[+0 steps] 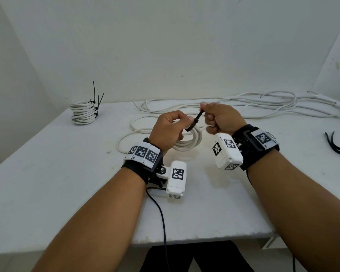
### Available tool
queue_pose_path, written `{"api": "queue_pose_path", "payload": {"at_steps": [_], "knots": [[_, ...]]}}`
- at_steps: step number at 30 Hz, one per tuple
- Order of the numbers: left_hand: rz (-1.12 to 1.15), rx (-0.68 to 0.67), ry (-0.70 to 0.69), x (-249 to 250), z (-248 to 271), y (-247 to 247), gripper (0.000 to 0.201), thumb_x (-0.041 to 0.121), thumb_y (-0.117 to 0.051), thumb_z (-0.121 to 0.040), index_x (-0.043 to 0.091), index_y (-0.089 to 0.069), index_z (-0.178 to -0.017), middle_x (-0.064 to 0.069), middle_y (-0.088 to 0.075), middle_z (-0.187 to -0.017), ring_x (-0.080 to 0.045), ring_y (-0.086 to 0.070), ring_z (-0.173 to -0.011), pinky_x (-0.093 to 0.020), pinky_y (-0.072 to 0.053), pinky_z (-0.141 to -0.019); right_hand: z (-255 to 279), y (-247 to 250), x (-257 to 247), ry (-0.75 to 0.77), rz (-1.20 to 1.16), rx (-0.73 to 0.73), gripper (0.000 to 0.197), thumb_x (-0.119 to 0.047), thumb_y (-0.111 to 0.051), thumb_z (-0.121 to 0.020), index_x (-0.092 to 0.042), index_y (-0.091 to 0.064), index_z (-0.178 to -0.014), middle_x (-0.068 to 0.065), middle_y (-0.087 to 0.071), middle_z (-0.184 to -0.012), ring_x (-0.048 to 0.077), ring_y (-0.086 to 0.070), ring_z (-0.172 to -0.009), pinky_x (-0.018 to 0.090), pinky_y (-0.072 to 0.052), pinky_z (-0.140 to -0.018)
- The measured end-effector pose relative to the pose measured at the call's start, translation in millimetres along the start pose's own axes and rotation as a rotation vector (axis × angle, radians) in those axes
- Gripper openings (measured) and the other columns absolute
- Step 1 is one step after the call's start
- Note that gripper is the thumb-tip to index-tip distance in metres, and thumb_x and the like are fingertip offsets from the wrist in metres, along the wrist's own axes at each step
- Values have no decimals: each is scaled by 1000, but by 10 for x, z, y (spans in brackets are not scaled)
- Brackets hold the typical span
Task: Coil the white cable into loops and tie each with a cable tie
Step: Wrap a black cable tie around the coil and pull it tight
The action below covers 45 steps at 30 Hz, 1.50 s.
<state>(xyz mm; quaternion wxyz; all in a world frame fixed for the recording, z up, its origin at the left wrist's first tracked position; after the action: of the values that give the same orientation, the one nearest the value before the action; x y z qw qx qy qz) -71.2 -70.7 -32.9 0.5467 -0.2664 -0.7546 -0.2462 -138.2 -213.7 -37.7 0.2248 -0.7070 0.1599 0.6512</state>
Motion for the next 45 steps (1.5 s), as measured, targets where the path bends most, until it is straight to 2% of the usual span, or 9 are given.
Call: {"api": "queue_pose_path", "payload": {"at_steps": [5,10,17,26,31,35,38,42,45], "knots": [[46,5,-18,9,-9,-48,37,18,-65,-91,24,-59,-54,-7,-60,-70,-7,-34,-37,-36,-41,-61,8,79,-6,23,-115,111,21,-30,-65,-94,-14,-59,-81,-7,-43,-55,8,-34,-46,18,-27,-41],[104,46,47,-91,-26,59,30,19,-62,-94,18,-63,-64,10,-47,-48,-6,-31,-37,-33,-39,-59,18,-268,125,-27,-92,-182,24,-33,-60,-95,-18,-71,-81,-3,-51,-67,10,-41,-53,22,-33,-51],[199,-46,201,-79,-9,-85,44,39,-39,-103,10,-60,-77,8,-27,-40,-8,-20,-34,-25,-41,-50,0,-77,32,2,85,5,21,-26,-63,-95,-14,-67,-79,-6,-50,-58,6,-40,-45,16,-35,-43],[586,35,269,-250,-106,207,26,15,-42,-98,4,-61,-84,6,-35,-42,-4,-25,-33,-19,-18,-45,44,-257,207,-168,11,16,29,-25,-52,-98,-9,-67,-80,5,-63,-71,18,-55,-58,28,-40,-55],[659,212,237,-247,-207,586,16,4,-39,-91,6,-52,-99,-6,-50,-64,-12,-41,-44,-19,-32,-42,64,-414,383,-253,654,-60,23,-21,-58,-91,-4,-72,-100,12,-70,-95,22,-59,-79,27,-43,-62],[296,245,166,-180,-232,764,45,-14,-36,-86,10,-46,-123,-8,-55,-76,-16,-49,-61,-21,-42,-58,164,-833,400,-192,1202,-239,44,-52,-63,-85,-10,-66,-98,10,-63,-112,30,-60,-105,32,-46,-80],[23,214,97,-110,-268,915,49,-14,-37,-90,13,-32,-130,-4,-57,-81,-14,-52,-67,-16,-44,-60,322,-1015,432,-261,1379,-364,82,-71,-65,-74,-15,-51,-132,5,-54,-128,25,-58,-106,30,-46,-70],[-242,207,124,-146,-291,1321,43,-5,-46,-94,8,-28,-131,0,-66,-89,-17,-62,-81,-35,-49,-87,475,-1135,413,-285,1325,-397,99,-73,-75,-63,-18,-44,-139,-5,-47,-85,11,-59,-72,23,-47,-52],[-446,208,157,-180,-262,1681,33,-1,-54,-93,11,-32,-115,-2,-71,-95,-20,-66,-90,-34,-49,-87,479,-1208,446,-313,1378,-404,127,-86,-72,-43,-14,-40,-143,0,-57,-106,17,-68,-85,32,-58,-77]]}}
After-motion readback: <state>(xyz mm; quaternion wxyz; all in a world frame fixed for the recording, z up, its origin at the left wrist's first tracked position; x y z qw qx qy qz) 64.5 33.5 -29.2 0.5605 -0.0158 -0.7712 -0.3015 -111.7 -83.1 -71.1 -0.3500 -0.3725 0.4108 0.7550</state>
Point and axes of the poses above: each hand's wrist, its own z-axis away from the middle knuckle, its own y-axis out of the back of the hand, x = y × z, the point moved 8 cm from there along -z, towards the middle knuckle
